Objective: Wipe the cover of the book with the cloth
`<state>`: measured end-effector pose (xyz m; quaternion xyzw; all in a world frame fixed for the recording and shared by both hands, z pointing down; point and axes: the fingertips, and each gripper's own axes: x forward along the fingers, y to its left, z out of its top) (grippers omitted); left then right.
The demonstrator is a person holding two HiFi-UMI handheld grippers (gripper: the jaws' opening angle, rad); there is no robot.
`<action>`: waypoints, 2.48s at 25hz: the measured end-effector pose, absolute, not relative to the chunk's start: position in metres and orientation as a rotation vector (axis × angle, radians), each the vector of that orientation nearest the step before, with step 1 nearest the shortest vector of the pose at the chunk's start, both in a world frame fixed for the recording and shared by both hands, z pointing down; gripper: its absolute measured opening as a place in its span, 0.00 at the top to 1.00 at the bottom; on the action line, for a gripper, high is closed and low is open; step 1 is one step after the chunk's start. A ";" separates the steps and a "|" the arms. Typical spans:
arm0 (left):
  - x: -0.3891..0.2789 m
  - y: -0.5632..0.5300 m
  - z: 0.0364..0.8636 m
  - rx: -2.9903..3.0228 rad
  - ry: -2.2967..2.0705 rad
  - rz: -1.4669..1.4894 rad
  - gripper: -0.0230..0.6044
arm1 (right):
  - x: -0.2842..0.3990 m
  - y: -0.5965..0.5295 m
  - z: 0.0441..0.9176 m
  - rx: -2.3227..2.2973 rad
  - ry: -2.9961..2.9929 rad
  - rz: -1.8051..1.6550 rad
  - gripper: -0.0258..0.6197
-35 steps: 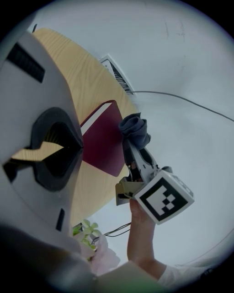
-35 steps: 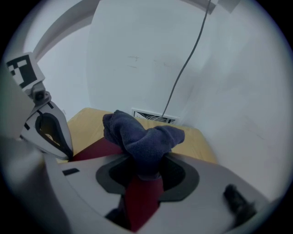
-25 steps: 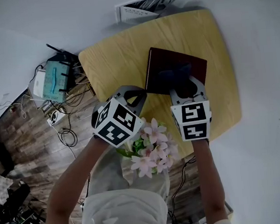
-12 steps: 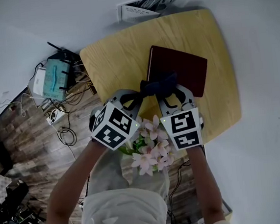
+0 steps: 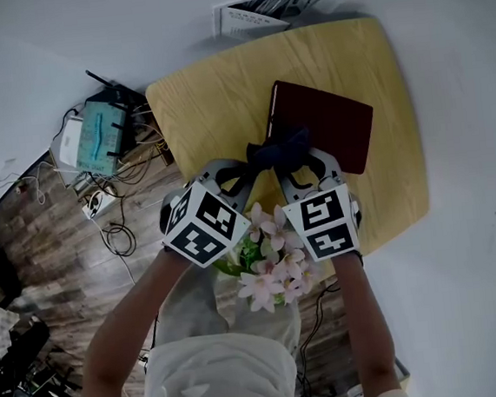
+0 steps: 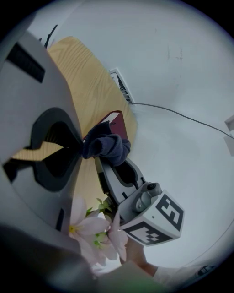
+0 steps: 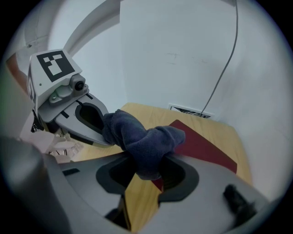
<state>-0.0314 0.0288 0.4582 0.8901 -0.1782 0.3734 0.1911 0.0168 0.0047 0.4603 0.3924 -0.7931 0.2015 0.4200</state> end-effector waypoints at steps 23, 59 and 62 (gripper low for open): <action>-0.027 0.011 0.468 2.490 -0.475 1.047 0.95 | 0.029 -0.050 0.464 1.012 -1.980 0.494 0.72; 0.006 -0.004 0.470 2.498 -0.453 1.037 0.95 | 0.055 -0.116 0.468 1.106 -1.976 0.467 0.72; 0.007 -0.005 0.471 2.500 -0.472 1.046 0.95 | 0.059 -0.115 0.469 1.113 -1.975 0.468 0.72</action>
